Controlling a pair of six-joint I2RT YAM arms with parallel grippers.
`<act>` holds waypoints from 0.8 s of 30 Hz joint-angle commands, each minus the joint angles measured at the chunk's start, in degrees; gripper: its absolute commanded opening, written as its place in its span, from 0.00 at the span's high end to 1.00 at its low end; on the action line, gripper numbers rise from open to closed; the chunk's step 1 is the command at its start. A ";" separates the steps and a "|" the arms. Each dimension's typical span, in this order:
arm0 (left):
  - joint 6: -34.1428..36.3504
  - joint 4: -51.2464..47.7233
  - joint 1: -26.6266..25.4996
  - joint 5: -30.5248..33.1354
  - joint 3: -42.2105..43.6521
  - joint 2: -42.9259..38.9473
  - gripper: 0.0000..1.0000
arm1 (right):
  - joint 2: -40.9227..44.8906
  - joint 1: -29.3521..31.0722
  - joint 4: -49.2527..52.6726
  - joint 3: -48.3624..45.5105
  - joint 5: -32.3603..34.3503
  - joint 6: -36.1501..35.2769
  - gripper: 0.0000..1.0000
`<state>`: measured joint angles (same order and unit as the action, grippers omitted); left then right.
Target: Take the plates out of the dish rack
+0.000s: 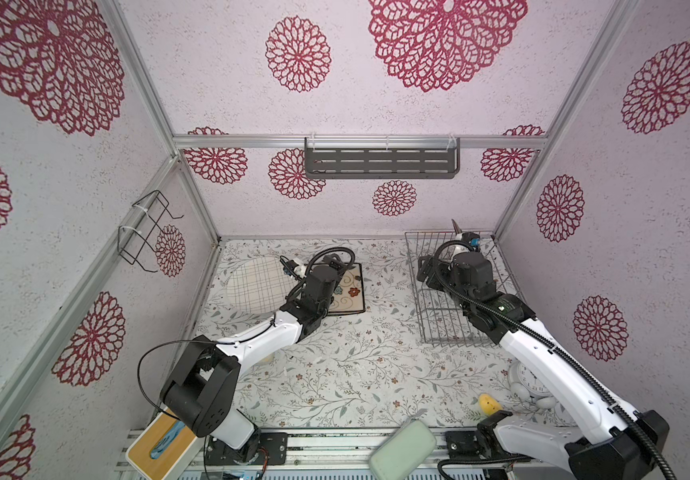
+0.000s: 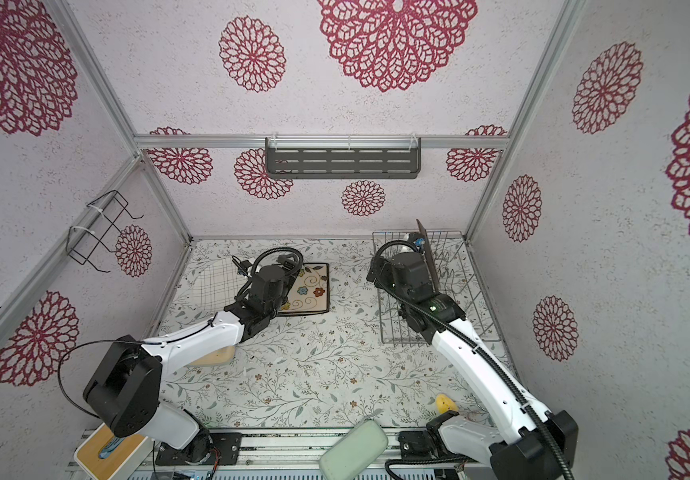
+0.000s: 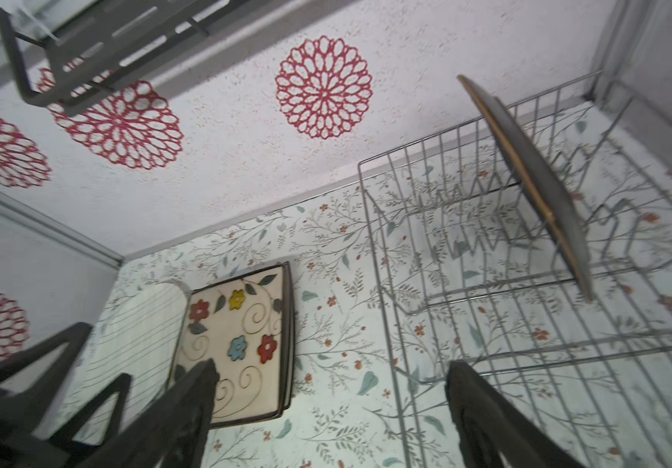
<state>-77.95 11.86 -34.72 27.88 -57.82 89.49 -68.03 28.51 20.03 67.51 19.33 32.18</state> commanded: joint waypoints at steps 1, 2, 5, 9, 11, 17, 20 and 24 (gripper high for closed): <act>10.49 -4.75 0.37 1.04 -5.06 -1.34 0.03 | -4.46 -0.63 9.38 6.01 12.05 -9.88 0.08; 12.08 -7.33 0.52 1.37 -6.65 -1.26 0.03 | -6.31 -0.97 11.22 7.90 14.92 -12.07 0.07; 16.44 -14.43 0.32 6.13 -9.48 -1.95 0.03 | -11.69 -2.73 14.93 12.11 20.29 -17.93 0.06; 21.01 -15.99 0.38 12.11 -7.56 -5.23 0.03 | -17.68 -5.75 17.97 16.95 22.11 -22.39 0.09; 23.41 -17.38 0.97 12.56 -7.57 -6.75 0.03 | -19.73 -6.84 17.87 17.93 23.14 -24.04 0.11; 27.89 -19.05 3.55 5.44 -8.66 -8.54 0.03 | -26.03 -10.22 17.51 21.44 24.06 -26.40 0.22; 29.13 -19.66 4.13 3.20 -9.47 -8.33 0.03 | -28.24 -11.37 16.88 22.60 24.48 -27.53 0.26; 29.01 -19.76 5.58 -0.33 -10.05 -7.39 0.03 | -29.49 -12.54 12.63 21.27 26.02 -29.63 0.34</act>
<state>-50.85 -6.81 -30.04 31.03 -66.02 81.78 -97.86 16.78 35.66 88.14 42.04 5.34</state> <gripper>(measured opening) 0.974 0.679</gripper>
